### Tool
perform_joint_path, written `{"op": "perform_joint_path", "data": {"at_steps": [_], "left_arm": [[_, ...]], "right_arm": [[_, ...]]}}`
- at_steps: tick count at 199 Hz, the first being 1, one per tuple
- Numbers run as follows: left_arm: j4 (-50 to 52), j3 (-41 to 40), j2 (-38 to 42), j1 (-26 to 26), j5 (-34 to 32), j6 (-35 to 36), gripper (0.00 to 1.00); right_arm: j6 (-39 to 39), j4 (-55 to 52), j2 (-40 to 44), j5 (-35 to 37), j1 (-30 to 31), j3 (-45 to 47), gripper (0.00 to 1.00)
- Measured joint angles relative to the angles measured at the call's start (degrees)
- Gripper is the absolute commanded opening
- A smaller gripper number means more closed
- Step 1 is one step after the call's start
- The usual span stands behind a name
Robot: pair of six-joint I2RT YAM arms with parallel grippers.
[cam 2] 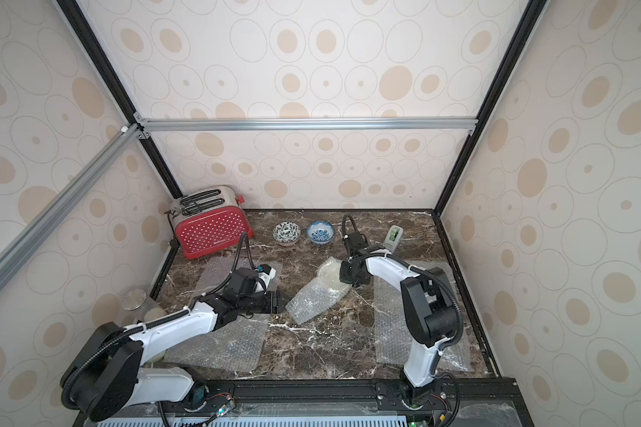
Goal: Wrap bowls in bubble wrap
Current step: Wrap the bowl in bubble wrap.
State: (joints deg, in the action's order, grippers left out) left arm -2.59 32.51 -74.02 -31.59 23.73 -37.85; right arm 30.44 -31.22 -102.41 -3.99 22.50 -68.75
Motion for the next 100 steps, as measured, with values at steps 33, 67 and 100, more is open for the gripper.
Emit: {"op": "perform_joint_path", "data": {"at_steps": [33, 67, 100], "left_arm": [[-9.2, -7.61, 5.73, -0.09, 0.7, -7.76, 0.68], [-15.5, -15.15, 13.0, -0.66, 0.61, -13.29, 0.66], [-19.19, -21.07, 20.94, -0.74, 0.22, -16.81, 0.65]], "right_arm": [[0.44, 0.85, 0.11, -1.42, -0.72, 0.42, 0.08], [0.87, 1.42, 0.11, -2.29, -1.07, 0.46, 0.08], [1.27, 2.08, 0.11, -2.99, -1.33, 0.66, 0.08]]}}
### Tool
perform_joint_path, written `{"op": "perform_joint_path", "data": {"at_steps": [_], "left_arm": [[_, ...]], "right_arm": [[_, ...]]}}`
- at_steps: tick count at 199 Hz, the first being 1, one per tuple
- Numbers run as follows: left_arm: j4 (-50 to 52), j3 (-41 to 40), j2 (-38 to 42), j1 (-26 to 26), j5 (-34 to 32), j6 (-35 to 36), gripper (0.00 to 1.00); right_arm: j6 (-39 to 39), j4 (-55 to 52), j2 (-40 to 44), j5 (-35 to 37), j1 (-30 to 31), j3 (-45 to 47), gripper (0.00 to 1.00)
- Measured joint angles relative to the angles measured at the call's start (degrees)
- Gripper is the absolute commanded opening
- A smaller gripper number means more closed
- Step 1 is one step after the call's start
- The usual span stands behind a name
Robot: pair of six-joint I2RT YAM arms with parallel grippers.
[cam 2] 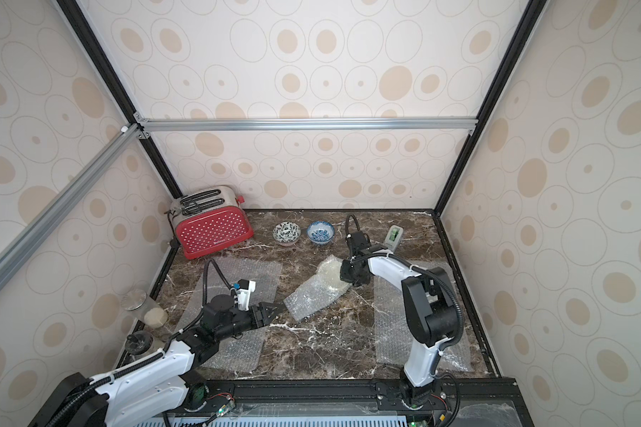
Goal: Wrap bowls in bubble wrap
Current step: Wrap the bowl in bubble wrap.
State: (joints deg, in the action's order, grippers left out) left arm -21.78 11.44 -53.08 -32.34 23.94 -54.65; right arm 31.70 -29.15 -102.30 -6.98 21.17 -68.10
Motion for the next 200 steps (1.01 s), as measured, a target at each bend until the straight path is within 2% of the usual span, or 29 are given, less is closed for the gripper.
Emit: {"op": "perform_joint_path", "data": {"at_steps": [41, 80, 95, 137, 162, 200], "left_arm": [[-0.35, -0.52, 5.73, -0.28, 2.99, -0.28, 0.65], [1.51, 0.31, 6.95, -1.84, 5.18, 1.68, 0.68], [3.21, 2.62, 3.61, -2.97, 5.81, 3.8, 0.66], [0.98, 7.96, -11.89, -4.15, 6.8, 7.52, 0.62], [-0.17, 11.37, -19.39, -4.17, 7.17, 9.6, 0.54], [-4.31, 15.15, -25.59, -4.31, 7.67, 10.45, 0.52]], "right_arm": [[0.09, 0.07, 0.0, -0.42, -0.55, 0.0, 0.08], [0.17, 0.04, 0.0, -0.74, -0.68, 0.0, 0.08], [0.24, 0.07, 0.0, -1.01, -0.68, 0.0, 0.08], [0.42, 0.42, 0.0, -1.68, -0.68, 0.02, 0.08], [0.44, 0.74, 0.09, -1.95, -0.68, 0.35, 0.09], [0.42, 0.87, 0.11, -2.03, -0.68, 0.59, 0.08]]}}
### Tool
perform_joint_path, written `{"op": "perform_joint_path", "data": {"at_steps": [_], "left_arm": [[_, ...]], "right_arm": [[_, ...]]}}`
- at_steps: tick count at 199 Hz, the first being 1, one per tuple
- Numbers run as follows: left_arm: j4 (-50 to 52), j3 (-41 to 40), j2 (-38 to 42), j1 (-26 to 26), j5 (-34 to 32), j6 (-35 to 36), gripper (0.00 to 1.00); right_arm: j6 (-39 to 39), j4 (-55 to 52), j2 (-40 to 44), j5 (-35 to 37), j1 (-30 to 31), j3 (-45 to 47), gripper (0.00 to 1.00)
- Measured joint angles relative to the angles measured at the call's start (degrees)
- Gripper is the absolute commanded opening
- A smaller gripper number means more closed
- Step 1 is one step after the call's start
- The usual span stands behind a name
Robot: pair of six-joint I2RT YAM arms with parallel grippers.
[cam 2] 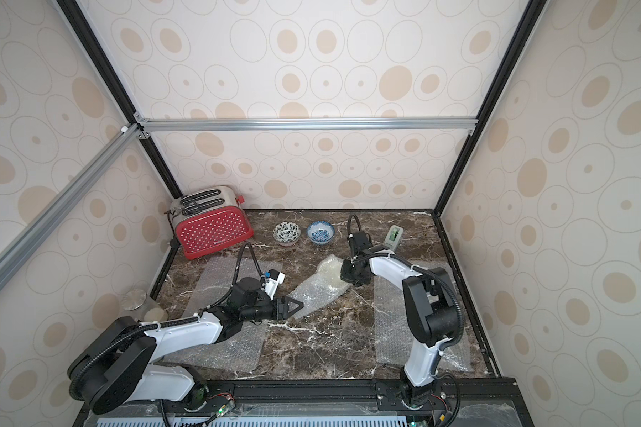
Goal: Wrap bowls in bubble wrap
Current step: Wrap the bowl in bubble wrap.
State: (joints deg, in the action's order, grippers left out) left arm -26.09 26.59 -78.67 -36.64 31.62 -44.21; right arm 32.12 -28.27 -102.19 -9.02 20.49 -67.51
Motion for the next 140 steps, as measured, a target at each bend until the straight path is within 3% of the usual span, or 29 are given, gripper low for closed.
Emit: {"op": "perform_joint_path", "data": {"at_steps": [12, 80, 108, 140], "left_arm": [[-0.76, 0.33, -0.48, -0.02, 0.04, 0.13, 0.5], [-1.09, 0.44, -0.2, -0.11, -0.24, 0.9, 0.1], [1.79, 0.44, 3.06, -0.11, -1.18, 1.9, 0.01], [5.46, 0.94, 5.31, -0.13, -2.14, 3.34, 0.0]], "right_arm": [[0.0, 0.02, 0.0, 0.0, 0.0, 0.04, 0.08], [-0.02, 0.04, 0.0, 0.0, 0.0, 0.09, 0.08], [-0.04, 0.04, 0.0, -0.02, 0.0, 0.09, 0.05], [-0.52, -0.2, 0.0, 0.31, 0.46, 0.07, 0.03]]}}
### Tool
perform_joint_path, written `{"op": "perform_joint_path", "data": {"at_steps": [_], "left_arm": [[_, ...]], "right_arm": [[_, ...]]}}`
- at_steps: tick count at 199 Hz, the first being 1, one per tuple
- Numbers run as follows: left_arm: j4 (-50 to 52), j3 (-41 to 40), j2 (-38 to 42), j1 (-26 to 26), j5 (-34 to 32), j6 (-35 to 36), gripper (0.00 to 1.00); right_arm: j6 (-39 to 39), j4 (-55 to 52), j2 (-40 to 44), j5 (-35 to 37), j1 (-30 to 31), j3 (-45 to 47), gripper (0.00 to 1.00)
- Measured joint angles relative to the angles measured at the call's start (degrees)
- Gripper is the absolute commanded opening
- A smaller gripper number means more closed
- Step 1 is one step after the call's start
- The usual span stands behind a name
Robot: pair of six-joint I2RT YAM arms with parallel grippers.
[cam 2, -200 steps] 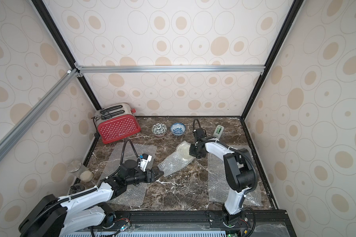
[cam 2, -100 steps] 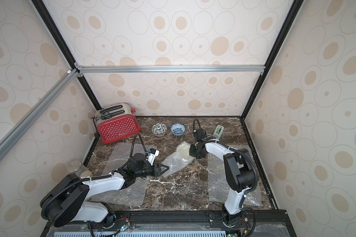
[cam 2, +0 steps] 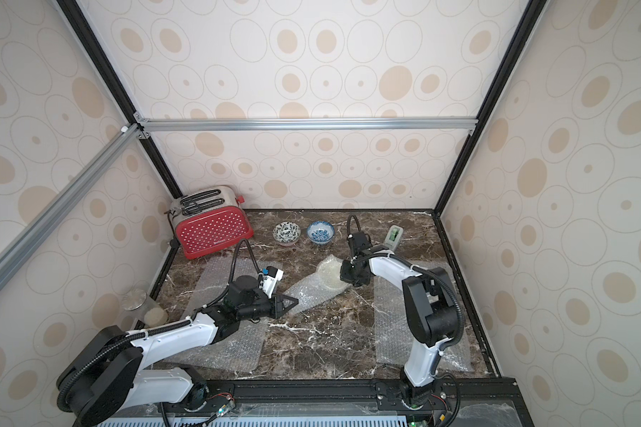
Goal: Wrap bowls in bubble wrap
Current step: Wrap the bowl in bubble wrap.
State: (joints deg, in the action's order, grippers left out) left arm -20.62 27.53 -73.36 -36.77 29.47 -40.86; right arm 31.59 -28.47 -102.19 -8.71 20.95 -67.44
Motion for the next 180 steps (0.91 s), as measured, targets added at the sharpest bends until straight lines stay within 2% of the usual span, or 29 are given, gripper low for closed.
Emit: {"op": "perform_joint_path", "data": {"at_steps": [60, 136, 180], "left_arm": [[8.07, 3.21, 1.66, 0.0, -0.94, 2.78, 0.0], [17.81, 10.93, 3.8, 0.0, -1.57, 7.32, 0.01], [21.53, 17.03, 0.74, -0.11, -1.4, 10.29, 0.03]], "right_arm": [[-3.39, -1.9, 0.0, 4.7, 3.21, -0.68, 0.02], [-6.29, -1.99, 0.0, 4.39, 4.83, -0.68, 0.02], [-8.44, -2.01, 0.04, 4.35, 5.92, -0.68, 0.02]]}}
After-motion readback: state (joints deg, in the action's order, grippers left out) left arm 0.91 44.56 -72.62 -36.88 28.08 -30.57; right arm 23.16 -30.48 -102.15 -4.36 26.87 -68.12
